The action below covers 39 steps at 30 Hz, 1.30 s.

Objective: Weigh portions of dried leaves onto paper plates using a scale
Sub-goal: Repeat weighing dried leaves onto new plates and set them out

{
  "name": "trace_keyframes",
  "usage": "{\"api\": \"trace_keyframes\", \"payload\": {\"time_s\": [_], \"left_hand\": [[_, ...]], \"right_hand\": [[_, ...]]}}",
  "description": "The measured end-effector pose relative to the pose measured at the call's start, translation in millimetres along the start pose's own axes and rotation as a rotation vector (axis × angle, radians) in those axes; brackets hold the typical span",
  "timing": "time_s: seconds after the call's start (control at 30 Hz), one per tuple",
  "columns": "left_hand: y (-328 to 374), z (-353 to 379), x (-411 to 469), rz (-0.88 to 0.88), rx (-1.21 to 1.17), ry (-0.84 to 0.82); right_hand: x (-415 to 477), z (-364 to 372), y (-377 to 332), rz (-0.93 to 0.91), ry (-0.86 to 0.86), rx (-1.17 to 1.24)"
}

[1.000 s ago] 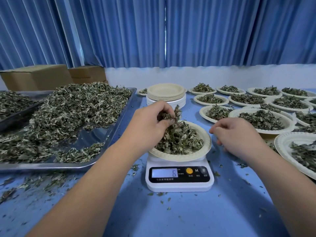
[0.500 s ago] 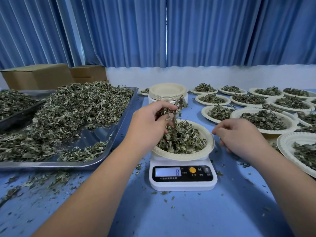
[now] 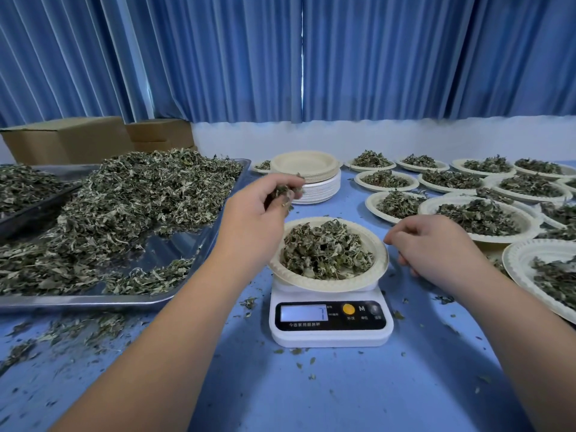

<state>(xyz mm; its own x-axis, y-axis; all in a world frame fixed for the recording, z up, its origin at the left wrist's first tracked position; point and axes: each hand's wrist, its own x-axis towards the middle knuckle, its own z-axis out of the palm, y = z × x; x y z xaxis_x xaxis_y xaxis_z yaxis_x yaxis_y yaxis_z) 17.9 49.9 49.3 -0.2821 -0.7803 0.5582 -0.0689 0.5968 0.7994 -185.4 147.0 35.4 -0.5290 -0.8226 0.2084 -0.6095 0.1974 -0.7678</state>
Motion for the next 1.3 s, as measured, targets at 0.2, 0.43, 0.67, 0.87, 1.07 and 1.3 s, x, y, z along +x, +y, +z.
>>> {"api": "trace_keyframes", "payload": {"time_s": [0.2,0.43,0.67,0.87,1.07,1.3], "left_hand": [[-14,-40,20,-0.059,0.024,0.356],[-39,-85,28,-0.285,0.564,0.396],[-40,-73,19,-0.476,0.77,0.104],[-24,-36,14,-0.12,0.638,0.168],[-19,0,1,-0.091,0.573,-0.005],[-27,1,-1,-0.424,0.532,-0.128]], "right_hand": [[-1,0,-2,-0.002,0.0,-0.021],[0,0,-1,0.006,0.001,-0.023],[1,1,1,0.02,0.002,-0.011],[2,4,2,0.062,0.017,-0.011],[-3,12,-4,0.075,0.007,-0.047],[-11,20,-9,0.151,-0.065,0.015]]}}
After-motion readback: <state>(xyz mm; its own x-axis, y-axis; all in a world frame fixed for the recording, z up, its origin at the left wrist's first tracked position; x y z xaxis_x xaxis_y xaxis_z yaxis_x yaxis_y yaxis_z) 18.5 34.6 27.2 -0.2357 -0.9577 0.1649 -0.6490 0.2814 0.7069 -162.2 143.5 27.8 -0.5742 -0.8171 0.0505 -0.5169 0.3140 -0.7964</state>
